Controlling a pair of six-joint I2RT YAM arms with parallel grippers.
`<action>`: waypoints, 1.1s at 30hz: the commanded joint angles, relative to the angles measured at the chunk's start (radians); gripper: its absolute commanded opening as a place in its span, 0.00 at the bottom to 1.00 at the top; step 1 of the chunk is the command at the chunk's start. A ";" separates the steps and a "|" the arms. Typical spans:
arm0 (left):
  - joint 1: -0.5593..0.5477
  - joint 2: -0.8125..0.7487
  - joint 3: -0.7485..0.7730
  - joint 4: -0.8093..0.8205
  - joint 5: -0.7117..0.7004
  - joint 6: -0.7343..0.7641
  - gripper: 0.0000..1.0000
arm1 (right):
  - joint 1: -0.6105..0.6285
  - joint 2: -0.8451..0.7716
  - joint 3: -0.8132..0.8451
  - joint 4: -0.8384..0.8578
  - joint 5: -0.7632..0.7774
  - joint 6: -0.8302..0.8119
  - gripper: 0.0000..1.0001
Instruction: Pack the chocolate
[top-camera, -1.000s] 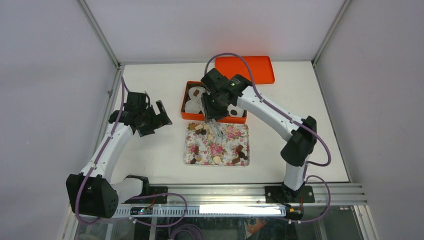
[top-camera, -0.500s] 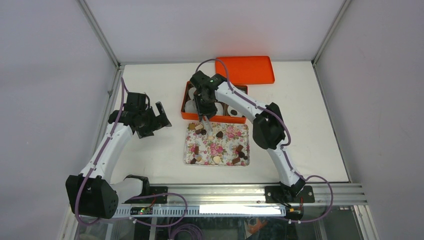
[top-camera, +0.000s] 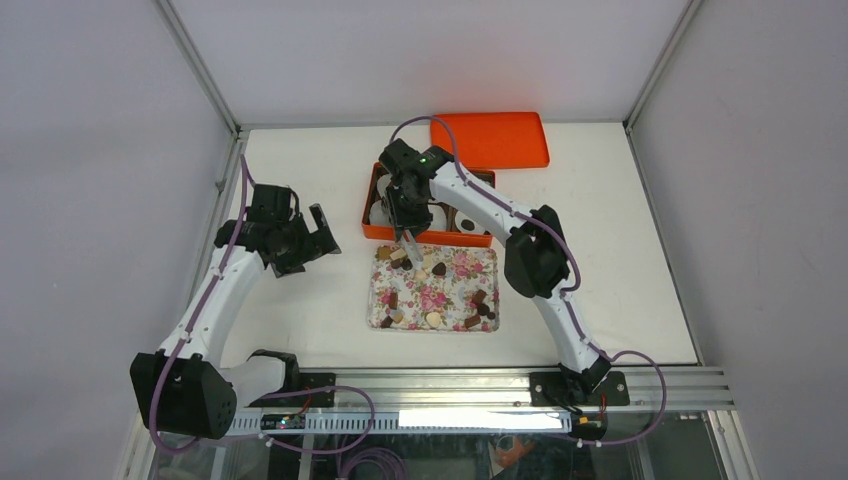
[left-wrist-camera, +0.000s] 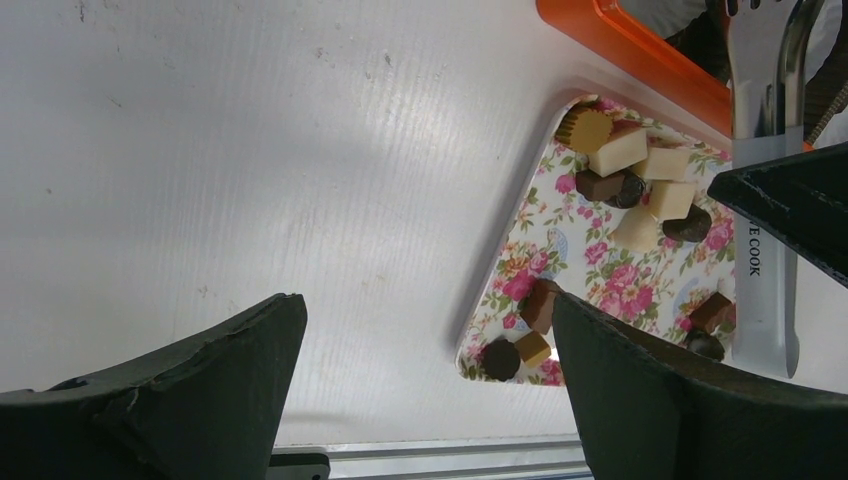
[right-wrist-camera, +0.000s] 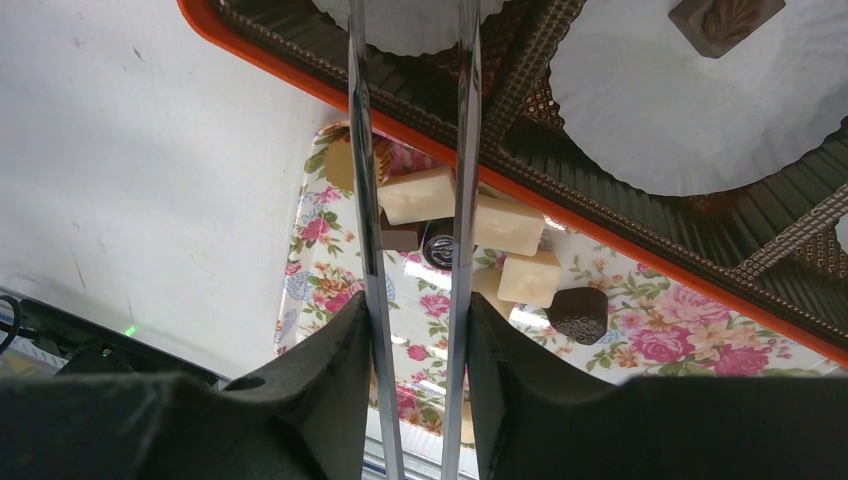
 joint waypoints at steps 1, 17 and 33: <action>0.010 -0.012 0.051 0.003 -0.011 0.022 0.99 | 0.000 -0.030 0.047 0.023 -0.011 -0.016 0.36; 0.009 -0.009 0.068 0.004 -0.038 0.020 0.99 | 0.001 -0.094 0.016 0.057 -0.017 -0.012 0.30; 0.009 -0.001 0.071 0.021 0.007 0.022 0.99 | -0.262 -0.676 -0.549 0.143 0.231 -0.020 0.15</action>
